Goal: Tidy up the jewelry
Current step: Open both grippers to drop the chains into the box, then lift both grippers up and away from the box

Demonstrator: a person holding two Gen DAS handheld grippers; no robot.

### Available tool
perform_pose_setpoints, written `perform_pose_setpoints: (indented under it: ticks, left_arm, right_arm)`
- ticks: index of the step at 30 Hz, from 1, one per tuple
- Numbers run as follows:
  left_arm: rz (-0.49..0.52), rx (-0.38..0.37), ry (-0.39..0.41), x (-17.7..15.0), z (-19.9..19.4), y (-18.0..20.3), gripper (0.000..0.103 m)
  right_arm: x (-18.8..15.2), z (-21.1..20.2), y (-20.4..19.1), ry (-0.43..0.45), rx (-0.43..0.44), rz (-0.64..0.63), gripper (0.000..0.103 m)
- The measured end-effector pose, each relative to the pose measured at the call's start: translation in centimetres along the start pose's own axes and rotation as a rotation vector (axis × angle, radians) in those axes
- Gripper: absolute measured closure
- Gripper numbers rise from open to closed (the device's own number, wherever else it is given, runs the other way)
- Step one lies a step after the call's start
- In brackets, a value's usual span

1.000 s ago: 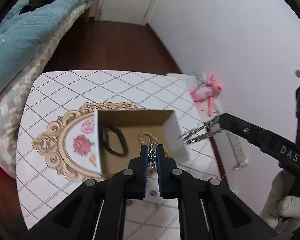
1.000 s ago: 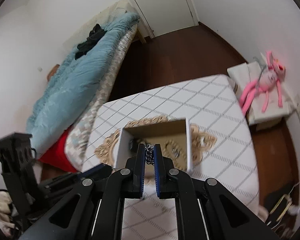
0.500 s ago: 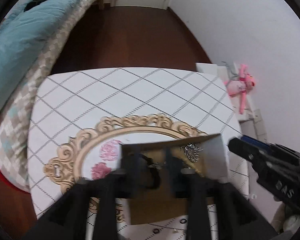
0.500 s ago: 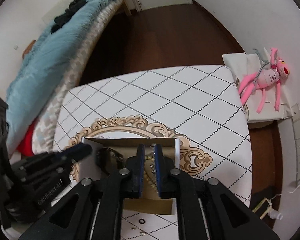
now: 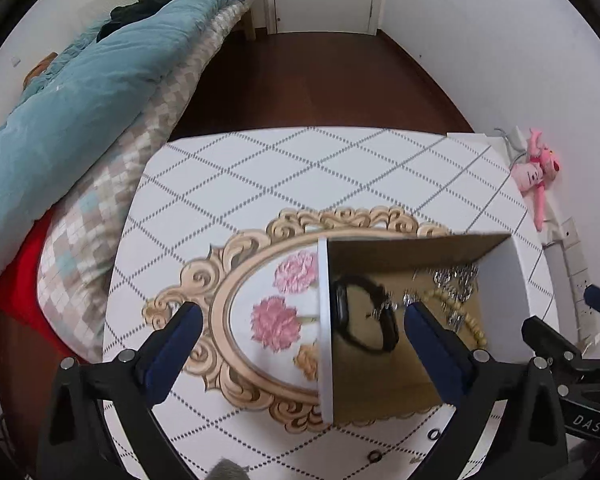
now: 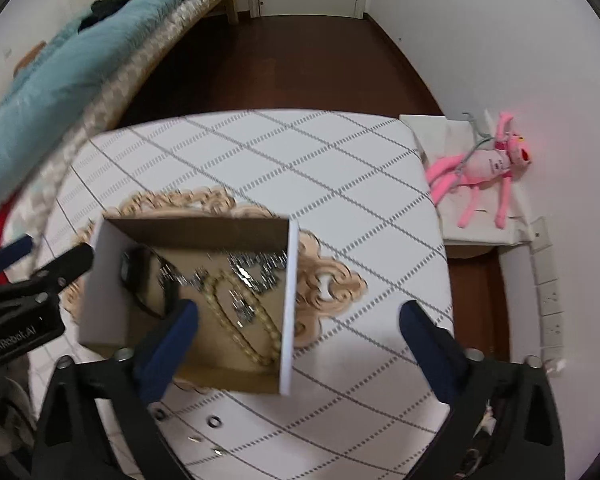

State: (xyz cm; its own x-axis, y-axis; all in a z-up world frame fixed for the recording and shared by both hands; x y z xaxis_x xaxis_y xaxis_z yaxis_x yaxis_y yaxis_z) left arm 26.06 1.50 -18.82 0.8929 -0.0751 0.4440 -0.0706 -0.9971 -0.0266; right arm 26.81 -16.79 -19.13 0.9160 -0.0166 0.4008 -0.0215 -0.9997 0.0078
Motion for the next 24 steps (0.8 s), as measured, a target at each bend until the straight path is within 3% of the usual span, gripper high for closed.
perform_pose_setpoints:
  ticks: [10,18,24]
  left_arm:
    - [-0.002,0.016,0.008,-2.3,-1.5,0.7,0.000]
    - [-0.016,0.057,0.082,-3.6,-5.7,0.7,0.000]
    - [-0.034,0.045,0.135,-4.7,-9.2,0.8,0.000]
  right_arm:
    - [-2.0,-1.1,0.3,0.047,-0.029,0.021,0.000]
    - [-3.7,-4.8,0.8,0.121,-0.011,0.045,0.000]
    - [-5.0,-8.5,1.2,0.194,-0.009,0.062,0.000]
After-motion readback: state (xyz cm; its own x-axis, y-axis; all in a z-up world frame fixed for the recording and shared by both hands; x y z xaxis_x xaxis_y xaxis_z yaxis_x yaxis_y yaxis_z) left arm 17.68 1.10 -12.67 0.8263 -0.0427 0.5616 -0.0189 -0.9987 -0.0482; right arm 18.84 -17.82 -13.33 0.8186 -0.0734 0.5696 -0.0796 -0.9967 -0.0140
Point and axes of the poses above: each gripper's, at about its wrist camera, not at the fingertips, and z roughly the way its jaws point, y to its right, x to its top, the point moved 5 cm from there along z, roughly the way its jaws point, and after that the axes turned 4 degrees about z, right-handed, at the moved point
